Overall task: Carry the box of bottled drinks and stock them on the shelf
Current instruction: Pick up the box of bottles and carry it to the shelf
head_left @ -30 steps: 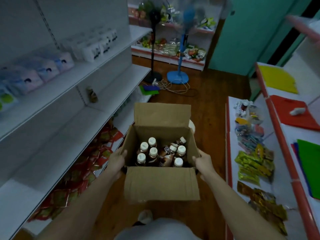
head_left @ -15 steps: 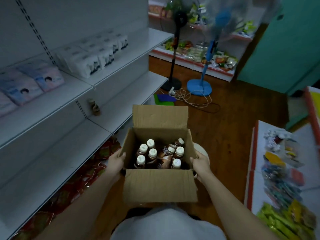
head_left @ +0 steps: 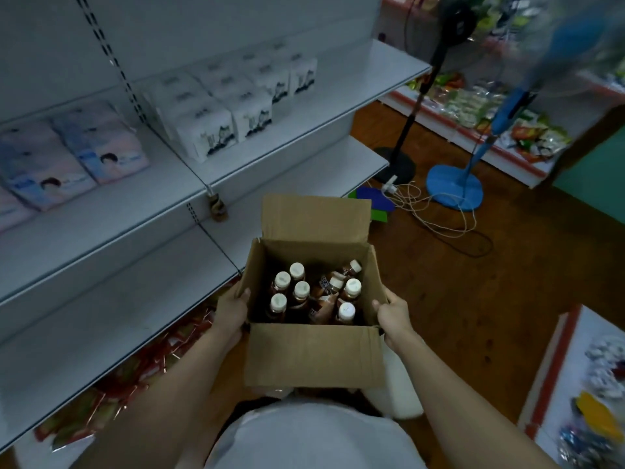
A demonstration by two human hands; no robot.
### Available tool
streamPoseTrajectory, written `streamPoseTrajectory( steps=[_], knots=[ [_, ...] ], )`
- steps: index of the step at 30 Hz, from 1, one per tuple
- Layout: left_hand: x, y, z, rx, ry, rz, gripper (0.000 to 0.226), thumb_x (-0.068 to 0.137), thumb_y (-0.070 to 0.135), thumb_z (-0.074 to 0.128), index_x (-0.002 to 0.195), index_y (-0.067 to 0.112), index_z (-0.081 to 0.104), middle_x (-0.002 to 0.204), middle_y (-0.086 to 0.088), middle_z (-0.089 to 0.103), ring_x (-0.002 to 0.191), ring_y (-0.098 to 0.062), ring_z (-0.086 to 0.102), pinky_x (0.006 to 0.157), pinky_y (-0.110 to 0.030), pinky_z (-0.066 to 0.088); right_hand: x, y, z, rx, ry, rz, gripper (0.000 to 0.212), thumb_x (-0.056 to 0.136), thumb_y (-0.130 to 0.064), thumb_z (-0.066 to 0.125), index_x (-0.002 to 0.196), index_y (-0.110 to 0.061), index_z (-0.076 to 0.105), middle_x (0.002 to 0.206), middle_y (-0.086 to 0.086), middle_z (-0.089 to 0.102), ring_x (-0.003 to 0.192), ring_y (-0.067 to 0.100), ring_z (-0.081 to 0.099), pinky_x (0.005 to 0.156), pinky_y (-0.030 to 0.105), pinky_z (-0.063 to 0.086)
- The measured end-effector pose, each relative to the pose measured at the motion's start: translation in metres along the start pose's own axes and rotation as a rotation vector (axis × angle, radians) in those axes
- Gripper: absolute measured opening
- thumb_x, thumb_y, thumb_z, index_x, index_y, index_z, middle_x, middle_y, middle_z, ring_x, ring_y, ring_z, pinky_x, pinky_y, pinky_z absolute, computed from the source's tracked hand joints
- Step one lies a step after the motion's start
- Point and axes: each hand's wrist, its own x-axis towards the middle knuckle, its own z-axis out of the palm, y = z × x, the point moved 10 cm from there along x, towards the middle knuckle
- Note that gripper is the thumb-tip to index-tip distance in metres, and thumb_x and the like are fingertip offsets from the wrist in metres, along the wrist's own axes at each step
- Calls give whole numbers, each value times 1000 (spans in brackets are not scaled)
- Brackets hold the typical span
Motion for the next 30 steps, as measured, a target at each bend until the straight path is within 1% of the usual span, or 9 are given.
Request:
streamPoseTrajectory(
  steps=[4, 6, 9, 15, 19, 21, 23, 28, 30],
  knots=[
    [32, -10, -7, -131, 32, -87, 34, 102, 15, 43, 132, 18, 57, 119, -10, 67, 102, -29, 66, 86, -46, 55, 33, -21, 25, -55, -56, -10, 50, 92, 4, 44, 130, -26, 59, 105, -11, 68, 101, 12, 64, 92, 35, 54],
    [43, -11, -11, -160, 62, -117, 32, 101, 15, 44, 129, 20, 60, 116, -9, 69, 103, -30, 66, 91, -50, 53, 44, -26, 36, -51, -72, 4, 49, 93, 3, 43, 130, -25, 58, 104, -10, 69, 99, 10, 64, 88, 32, 54],
    [58, -9, -17, -178, 107, -127, 30, 100, 16, 47, 125, 22, 63, 106, -4, 72, 98, -28, 68, 85, -46, 55, 60, -39, 50, -59, -94, 11, 49, 93, 4, 43, 130, -23, 59, 101, -10, 69, 97, 10, 64, 82, 28, 53],
    [64, -5, -17, -166, 198, -65, 29, 100, 14, 45, 124, 21, 62, 97, -2, 70, 79, -15, 64, 60, -28, 51, 105, -55, 73, -152, -173, 18, 45, 93, 2, 47, 127, -23, 62, 102, -5, 70, 92, 10, 65, 72, 26, 53],
    [72, -21, -6, -193, 278, -62, 31, 101, 15, 45, 128, 22, 58, 105, -4, 67, 86, -14, 63, 68, -31, 51, 143, -58, 85, -229, -259, 22, 45, 93, 2, 48, 112, -33, 68, 82, -22, 74, 74, -4, 70, 54, 10, 51],
    [80, -35, 7, -258, 320, -61, 27, 100, 13, 45, 121, 21, 60, 108, -7, 68, 90, -19, 65, 74, -37, 55, 172, -51, 90, -268, -313, 49, 46, 93, 2, 48, 109, -36, 70, 91, -17, 75, 79, 2, 72, 61, 16, 55],
    [92, -57, 26, -310, 375, -58, 27, 100, 9, 44, 119, 18, 61, 112, -11, 68, 97, -24, 66, 86, -44, 54, 209, -34, 95, -315, -377, 85, 44, 94, 2, 48, 124, -26, 64, 105, -5, 73, 92, 14, 70, 74, 27, 55],
    [122, -143, 76, -410, 598, -109, 26, 98, 9, 48, 115, 19, 65, 92, 9, 74, 81, -5, 70, 67, -23, 56, 304, 17, 104, -407, -505, 147, 42, 94, 0, 50, 125, -24, 64, 104, -7, 72, 94, 13, 68, 73, 26, 55],
    [136, -177, 99, -399, 614, -148, 27, 97, 10, 48, 118, 11, 65, 97, 4, 74, 87, -12, 70, 73, -29, 57, 333, 39, 99, -436, -522, 171, 43, 94, 0, 50, 126, -24, 63, 101, -11, 72, 93, 10, 67, 68, 23, 55]
  ],
)
